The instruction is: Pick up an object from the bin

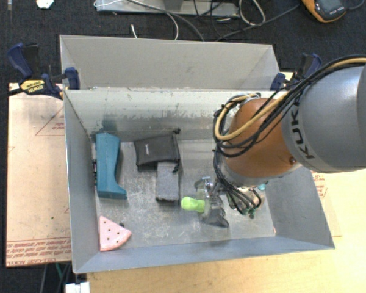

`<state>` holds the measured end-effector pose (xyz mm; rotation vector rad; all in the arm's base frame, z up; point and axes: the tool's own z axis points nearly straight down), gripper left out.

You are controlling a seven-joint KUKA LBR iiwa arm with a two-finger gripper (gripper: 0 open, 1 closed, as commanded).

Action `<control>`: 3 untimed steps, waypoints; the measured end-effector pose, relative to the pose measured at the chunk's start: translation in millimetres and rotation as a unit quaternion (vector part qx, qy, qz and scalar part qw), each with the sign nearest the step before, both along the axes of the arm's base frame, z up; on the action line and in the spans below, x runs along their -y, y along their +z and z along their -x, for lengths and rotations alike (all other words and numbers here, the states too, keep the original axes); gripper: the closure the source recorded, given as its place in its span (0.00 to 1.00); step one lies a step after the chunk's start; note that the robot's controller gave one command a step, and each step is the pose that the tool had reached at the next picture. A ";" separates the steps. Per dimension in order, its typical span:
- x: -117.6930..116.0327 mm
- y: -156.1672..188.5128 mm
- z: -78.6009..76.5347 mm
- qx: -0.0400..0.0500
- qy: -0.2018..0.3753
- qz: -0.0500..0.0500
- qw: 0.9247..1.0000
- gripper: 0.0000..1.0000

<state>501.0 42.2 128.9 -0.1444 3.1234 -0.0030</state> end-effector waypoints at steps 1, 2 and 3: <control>-44.3 68.3 -26.3 -0.002 0.061 0.001 0.998 1.00; -31.4 22.0 -43.4 0.003 0.052 0.000 0.999 1.00; -36.9 60.5 -35.4 0.000 0.046 0.000 0.999 1.00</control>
Offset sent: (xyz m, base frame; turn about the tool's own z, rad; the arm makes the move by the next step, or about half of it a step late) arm 0.0488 0.0208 -0.0057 -0.0947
